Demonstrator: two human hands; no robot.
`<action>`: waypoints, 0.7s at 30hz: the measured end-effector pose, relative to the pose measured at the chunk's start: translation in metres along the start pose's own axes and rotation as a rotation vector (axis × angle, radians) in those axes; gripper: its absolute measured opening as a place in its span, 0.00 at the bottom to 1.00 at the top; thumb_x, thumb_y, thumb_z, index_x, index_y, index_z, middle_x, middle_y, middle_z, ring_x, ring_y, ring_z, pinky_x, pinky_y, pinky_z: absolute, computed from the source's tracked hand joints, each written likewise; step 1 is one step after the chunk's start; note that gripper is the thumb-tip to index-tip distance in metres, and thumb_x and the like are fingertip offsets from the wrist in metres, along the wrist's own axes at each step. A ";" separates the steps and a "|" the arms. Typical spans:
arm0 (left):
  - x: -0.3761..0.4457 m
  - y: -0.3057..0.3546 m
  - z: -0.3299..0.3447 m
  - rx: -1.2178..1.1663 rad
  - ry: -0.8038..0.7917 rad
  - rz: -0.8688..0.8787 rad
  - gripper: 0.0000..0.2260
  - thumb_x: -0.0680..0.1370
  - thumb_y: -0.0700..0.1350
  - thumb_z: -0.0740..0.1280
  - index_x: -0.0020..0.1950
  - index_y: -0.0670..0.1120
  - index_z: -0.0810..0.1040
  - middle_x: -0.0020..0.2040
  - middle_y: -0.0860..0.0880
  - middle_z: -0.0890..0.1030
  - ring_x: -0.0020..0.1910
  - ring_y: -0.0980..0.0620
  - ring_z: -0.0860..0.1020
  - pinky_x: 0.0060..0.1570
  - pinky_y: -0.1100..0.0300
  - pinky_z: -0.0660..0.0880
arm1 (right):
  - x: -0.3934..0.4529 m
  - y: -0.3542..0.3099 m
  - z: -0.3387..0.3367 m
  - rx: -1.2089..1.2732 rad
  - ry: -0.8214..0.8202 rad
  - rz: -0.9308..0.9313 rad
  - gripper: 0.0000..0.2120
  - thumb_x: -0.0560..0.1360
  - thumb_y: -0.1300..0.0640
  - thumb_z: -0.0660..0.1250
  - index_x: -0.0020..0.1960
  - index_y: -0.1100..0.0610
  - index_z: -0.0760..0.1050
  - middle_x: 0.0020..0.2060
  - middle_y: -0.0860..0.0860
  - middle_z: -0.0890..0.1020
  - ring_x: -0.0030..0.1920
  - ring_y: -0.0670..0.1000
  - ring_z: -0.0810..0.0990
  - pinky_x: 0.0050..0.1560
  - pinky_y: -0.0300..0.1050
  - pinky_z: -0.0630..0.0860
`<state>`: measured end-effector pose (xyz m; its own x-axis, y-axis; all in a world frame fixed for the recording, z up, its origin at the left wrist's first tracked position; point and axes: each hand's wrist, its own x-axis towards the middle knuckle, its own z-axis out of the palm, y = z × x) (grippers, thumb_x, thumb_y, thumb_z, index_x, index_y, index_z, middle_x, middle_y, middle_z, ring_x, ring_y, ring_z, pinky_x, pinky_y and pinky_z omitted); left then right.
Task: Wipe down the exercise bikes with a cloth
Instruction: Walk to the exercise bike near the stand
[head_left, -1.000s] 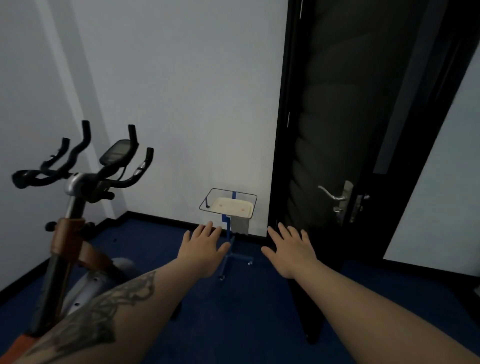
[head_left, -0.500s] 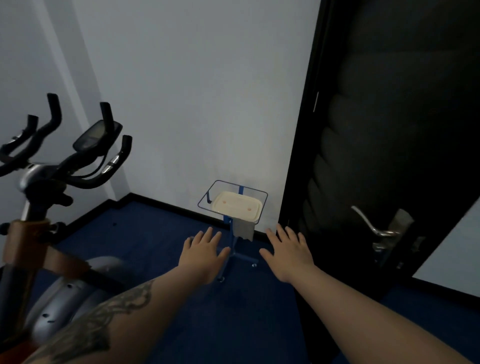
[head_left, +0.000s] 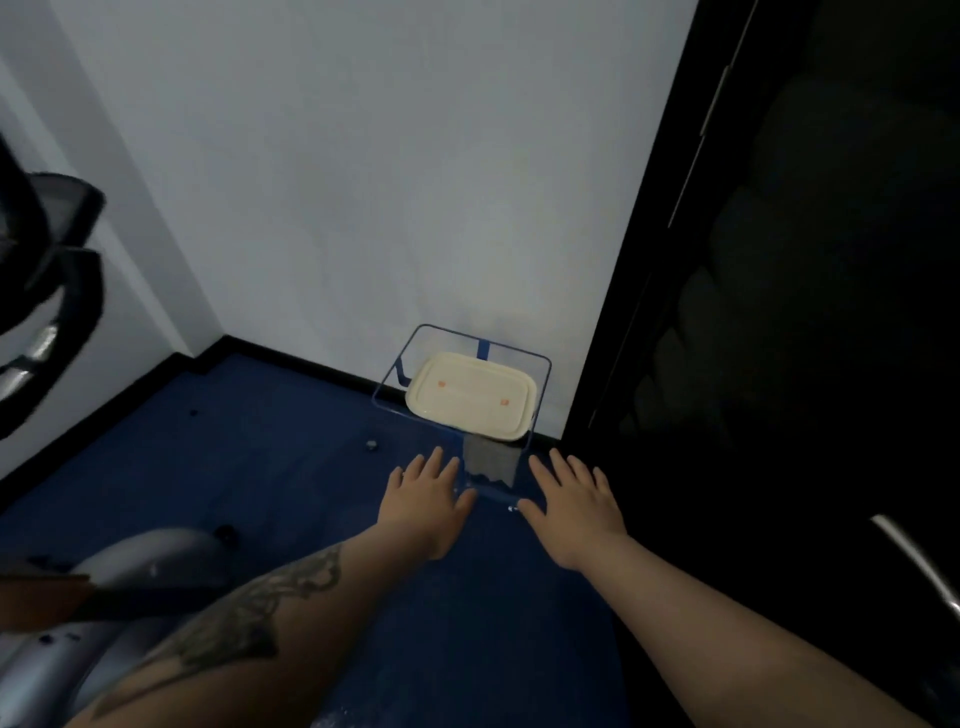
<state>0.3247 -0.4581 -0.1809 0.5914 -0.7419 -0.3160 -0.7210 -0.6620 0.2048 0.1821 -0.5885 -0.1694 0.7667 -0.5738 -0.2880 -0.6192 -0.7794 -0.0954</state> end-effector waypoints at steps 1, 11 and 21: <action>0.017 0.002 0.002 -0.003 -0.015 -0.002 0.28 0.81 0.61 0.46 0.78 0.52 0.47 0.79 0.50 0.45 0.78 0.47 0.45 0.75 0.47 0.46 | 0.015 0.007 -0.001 -0.005 -0.019 0.001 0.30 0.81 0.39 0.45 0.78 0.48 0.41 0.78 0.51 0.44 0.77 0.54 0.44 0.76 0.54 0.41; 0.157 0.001 0.028 -0.109 -0.069 -0.165 0.28 0.80 0.61 0.47 0.78 0.52 0.50 0.79 0.49 0.49 0.78 0.46 0.50 0.75 0.48 0.48 | 0.176 0.049 0.013 -0.007 -0.186 -0.053 0.30 0.81 0.40 0.46 0.78 0.49 0.42 0.78 0.52 0.45 0.77 0.55 0.45 0.76 0.55 0.42; 0.239 -0.044 0.064 -0.129 -0.141 -0.239 0.26 0.81 0.59 0.50 0.78 0.51 0.53 0.79 0.49 0.51 0.77 0.47 0.52 0.75 0.48 0.50 | 0.281 0.025 0.076 0.008 -0.371 -0.131 0.31 0.81 0.43 0.50 0.78 0.50 0.43 0.78 0.52 0.46 0.77 0.54 0.47 0.76 0.55 0.44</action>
<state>0.4746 -0.6000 -0.3252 0.6766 -0.5472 -0.4927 -0.5100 -0.8309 0.2224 0.3692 -0.7501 -0.3250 0.7270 -0.3384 -0.5974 -0.5223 -0.8374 -0.1613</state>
